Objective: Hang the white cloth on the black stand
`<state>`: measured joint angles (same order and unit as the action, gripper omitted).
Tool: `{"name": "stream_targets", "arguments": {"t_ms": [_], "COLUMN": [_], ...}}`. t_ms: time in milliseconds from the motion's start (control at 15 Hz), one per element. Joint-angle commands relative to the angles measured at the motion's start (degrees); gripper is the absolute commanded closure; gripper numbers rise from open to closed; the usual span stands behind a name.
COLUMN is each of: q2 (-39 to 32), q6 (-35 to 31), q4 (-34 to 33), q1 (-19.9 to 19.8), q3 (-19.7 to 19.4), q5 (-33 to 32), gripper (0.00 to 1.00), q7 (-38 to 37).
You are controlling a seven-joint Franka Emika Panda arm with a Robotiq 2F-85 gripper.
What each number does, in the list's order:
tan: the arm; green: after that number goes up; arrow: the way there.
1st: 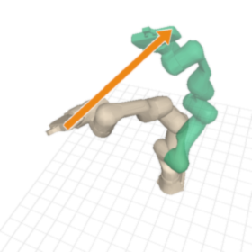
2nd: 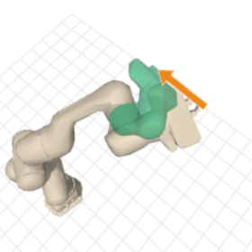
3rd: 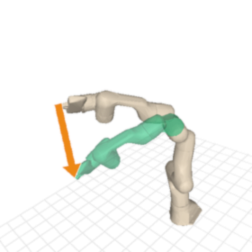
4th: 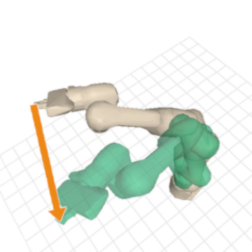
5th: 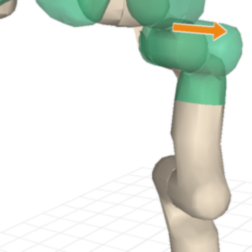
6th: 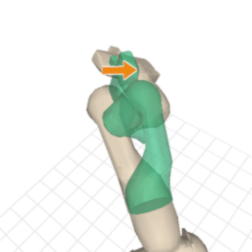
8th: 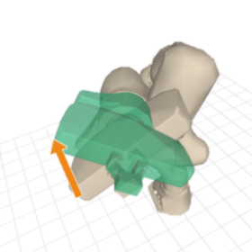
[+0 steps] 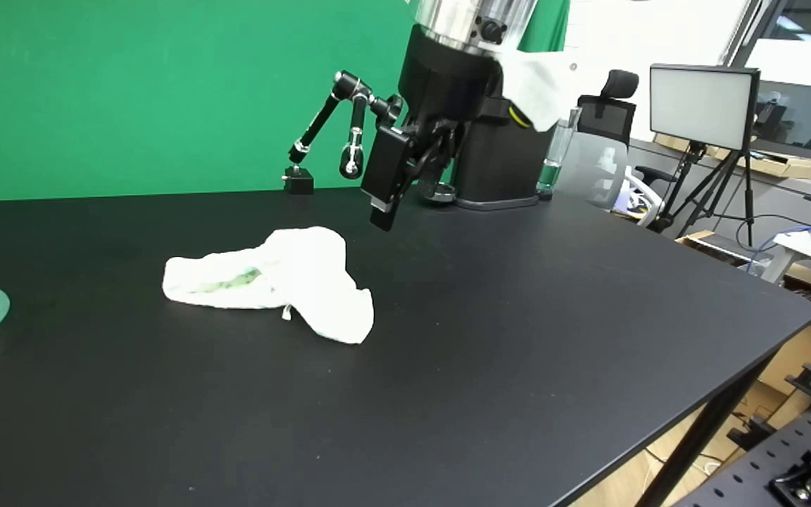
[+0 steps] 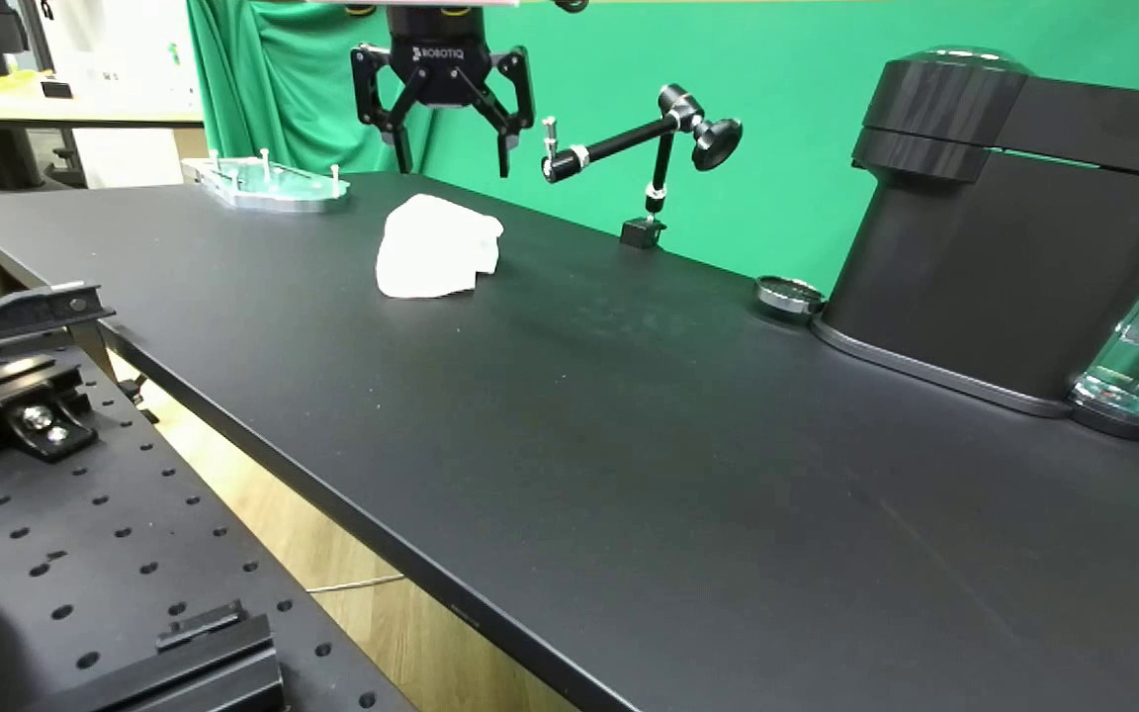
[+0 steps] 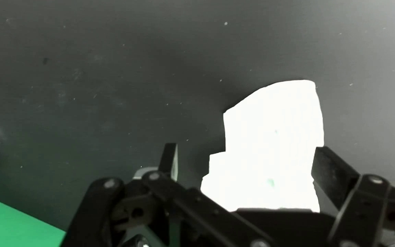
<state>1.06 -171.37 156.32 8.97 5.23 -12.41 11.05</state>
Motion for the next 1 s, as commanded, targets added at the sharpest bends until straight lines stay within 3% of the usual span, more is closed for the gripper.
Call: {"name": "stream_targets", "arguments": {"t_ms": [0,200,467,667,733,800,933], "q2": [-5.61,-10.03,-14.48,-16.94,-17.50,-18.09,-18.42], "q6": [-0.22,-0.95,-1.94,-2.66,-2.73,-3.03,-3.79], "q4": [-6.78,-10.26,-11.31,-12.35,-12.98,-13.43,-14.30], "q1": [-1.20,1.10,2.10,3.06,4.18,4.64,7.27], "q3": [-0.38,0.21,5.20,6.39,5.14,4.54,0.93], "q5": [-14.16,-15.07,-6.82,-4.98,-5.59,-6.00,-7.95], "gripper": [0.00,0.00,0.00,0.00,0.25,0.25,0.40], "q7": [-12.12,-15.53,-12.73,-13.22,-14.11,-14.15,-15.64]}}
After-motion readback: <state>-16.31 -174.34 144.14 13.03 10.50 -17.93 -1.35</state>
